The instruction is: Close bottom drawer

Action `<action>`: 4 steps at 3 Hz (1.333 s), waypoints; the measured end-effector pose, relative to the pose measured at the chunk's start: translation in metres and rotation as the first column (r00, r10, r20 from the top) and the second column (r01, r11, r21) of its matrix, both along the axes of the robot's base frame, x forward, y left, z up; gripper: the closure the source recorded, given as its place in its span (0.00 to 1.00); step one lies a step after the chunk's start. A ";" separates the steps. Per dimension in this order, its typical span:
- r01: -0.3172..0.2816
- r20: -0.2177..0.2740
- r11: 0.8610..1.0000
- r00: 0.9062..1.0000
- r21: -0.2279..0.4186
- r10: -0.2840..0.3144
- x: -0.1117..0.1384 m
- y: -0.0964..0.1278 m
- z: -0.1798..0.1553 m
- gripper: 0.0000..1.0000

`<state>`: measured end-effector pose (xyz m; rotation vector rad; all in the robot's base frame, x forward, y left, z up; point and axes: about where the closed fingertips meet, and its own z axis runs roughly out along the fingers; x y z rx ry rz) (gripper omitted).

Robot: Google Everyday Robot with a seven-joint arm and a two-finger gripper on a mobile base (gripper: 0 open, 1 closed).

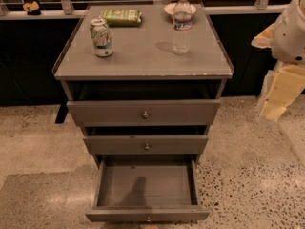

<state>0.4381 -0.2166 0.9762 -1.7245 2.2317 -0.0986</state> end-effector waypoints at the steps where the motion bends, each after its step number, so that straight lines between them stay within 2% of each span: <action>1: 0.003 0.010 1.000 1.000 0.004 -0.003 -0.002 -0.001 0.001 0.00; 2: 0.026 0.004 0.998 1.000 0.054 -0.026 -0.019 -0.013 -0.019 0.00; 3: 0.066 -0.022 0.992 0.998 0.112 -0.064 -0.045 -0.030 -0.055 0.00; 4: 0.110 -0.067 0.986 0.993 0.126 -0.102 -0.070 -0.042 -0.097 0.00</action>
Offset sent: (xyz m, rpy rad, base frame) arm -0.0475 -0.0366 -0.0612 0.1435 0.0382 -0.0809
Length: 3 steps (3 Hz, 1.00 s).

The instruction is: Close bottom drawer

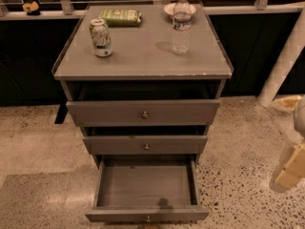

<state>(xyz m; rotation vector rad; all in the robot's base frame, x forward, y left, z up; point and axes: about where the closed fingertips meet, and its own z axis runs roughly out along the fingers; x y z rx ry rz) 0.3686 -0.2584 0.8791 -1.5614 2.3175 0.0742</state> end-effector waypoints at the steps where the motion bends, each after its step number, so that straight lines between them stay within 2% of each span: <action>1: 0.069 -0.028 0.997 0.997 0.024 -0.069 -0.016 -0.017 -0.039 0.00; 2: 0.164 -0.042 0.986 0.986 0.032 -0.163 -0.026 -0.041 -0.066 0.00; 3: 0.226 -0.061 0.972 0.973 0.064 -0.222 -0.025 -0.043 -0.100 0.00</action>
Offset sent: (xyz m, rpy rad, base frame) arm -0.0386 -0.0713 -0.0989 0.0495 0.0545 -0.2861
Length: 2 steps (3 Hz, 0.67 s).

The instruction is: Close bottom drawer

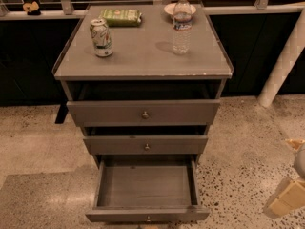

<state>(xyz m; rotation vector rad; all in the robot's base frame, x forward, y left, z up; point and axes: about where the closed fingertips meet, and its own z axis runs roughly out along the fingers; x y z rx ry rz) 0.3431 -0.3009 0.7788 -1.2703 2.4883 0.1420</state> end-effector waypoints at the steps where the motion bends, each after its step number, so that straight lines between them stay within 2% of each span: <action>1: 0.063 -0.002 0.998 0.998 0.015 -0.063 0.011 -0.001 -0.040 0.00; 2: 0.099 0.049 0.994 0.994 0.056 -0.102 0.021 -0.008 -0.074 0.00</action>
Offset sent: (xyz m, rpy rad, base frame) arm 0.0248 -0.0154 -0.1148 0.1105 -0.0968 -0.1163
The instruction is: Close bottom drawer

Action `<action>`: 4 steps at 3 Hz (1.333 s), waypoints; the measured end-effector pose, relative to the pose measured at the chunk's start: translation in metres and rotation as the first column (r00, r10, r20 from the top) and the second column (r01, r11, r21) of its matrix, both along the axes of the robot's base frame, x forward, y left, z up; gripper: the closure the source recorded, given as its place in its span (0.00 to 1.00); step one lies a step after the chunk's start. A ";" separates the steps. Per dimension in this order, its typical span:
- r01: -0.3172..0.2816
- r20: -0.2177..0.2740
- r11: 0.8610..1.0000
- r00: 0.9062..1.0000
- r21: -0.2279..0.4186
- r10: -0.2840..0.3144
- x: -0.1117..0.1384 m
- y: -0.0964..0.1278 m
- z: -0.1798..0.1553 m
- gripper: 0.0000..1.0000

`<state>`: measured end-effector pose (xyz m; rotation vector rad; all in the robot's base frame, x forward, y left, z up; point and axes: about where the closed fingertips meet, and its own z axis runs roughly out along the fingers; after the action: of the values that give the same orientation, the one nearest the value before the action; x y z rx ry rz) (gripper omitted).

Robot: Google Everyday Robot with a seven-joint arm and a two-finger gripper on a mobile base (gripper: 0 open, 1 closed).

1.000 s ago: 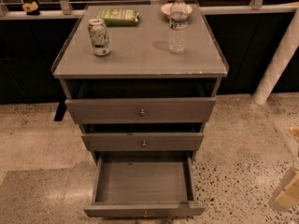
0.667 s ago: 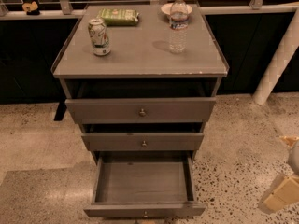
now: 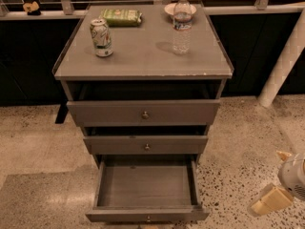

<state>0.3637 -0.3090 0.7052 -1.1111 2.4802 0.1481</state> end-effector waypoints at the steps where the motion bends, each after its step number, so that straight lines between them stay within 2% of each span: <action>1: 0.001 0.014 1.000 1.000 -0.003 -0.001 -0.008 0.002 0.003 0.00; 2: 0.007 0.012 0.999 1.000 0.033 -0.007 -0.038 0.012 -0.032 0.00; 3: 0.009 -0.015 0.997 1.000 0.078 -0.008 -0.083 0.028 -0.109 0.00; 4: -0.013 -0.090 0.998 0.996 0.063 0.019 -0.130 0.047 -0.190 0.00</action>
Offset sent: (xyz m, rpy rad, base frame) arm -0.1008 0.0235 -0.1064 0.0857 0.0238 -0.0322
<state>0.2342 -0.2620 0.5152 -1.1215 2.5279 0.2853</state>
